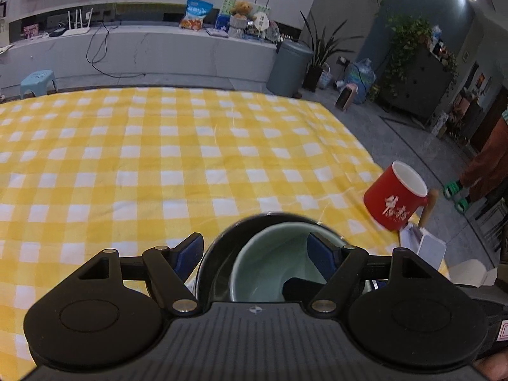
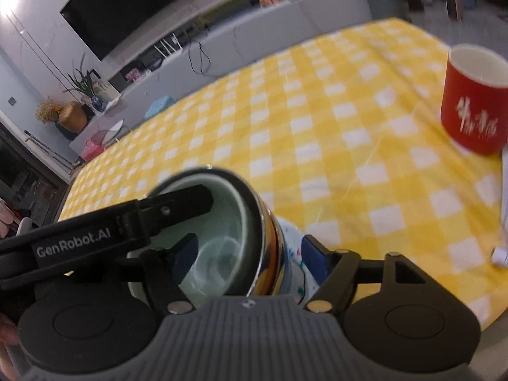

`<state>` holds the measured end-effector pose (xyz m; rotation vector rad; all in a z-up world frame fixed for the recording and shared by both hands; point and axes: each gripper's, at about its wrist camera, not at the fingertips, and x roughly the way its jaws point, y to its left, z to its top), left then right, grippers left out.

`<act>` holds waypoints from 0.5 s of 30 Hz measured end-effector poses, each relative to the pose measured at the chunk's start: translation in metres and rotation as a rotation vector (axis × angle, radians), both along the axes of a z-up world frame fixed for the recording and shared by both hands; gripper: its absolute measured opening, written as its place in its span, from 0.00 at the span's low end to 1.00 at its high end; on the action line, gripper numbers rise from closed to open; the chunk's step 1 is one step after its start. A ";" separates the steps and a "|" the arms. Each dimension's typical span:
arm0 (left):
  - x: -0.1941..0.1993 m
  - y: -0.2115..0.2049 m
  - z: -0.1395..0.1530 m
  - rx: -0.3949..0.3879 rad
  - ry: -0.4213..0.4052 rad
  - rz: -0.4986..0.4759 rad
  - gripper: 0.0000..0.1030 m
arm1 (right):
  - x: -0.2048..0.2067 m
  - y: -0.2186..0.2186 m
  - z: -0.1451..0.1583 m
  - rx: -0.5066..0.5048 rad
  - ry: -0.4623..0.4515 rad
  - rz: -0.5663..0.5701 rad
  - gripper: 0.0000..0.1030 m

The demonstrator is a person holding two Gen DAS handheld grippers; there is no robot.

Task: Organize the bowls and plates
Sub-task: 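Lower the bowl stack onto the small plate and open both tools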

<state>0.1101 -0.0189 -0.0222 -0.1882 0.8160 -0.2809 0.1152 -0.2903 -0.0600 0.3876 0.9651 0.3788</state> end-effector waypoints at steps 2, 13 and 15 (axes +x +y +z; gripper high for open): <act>-0.002 0.000 0.005 0.005 -0.013 0.000 0.85 | -0.001 -0.002 0.003 0.009 -0.010 0.001 0.73; -0.024 0.004 0.033 0.204 -0.087 0.063 0.87 | -0.007 -0.004 0.011 -0.037 -0.051 0.053 0.78; -0.028 0.007 0.039 0.210 -0.089 0.073 0.87 | -0.011 -0.004 0.015 -0.043 -0.067 0.060 0.78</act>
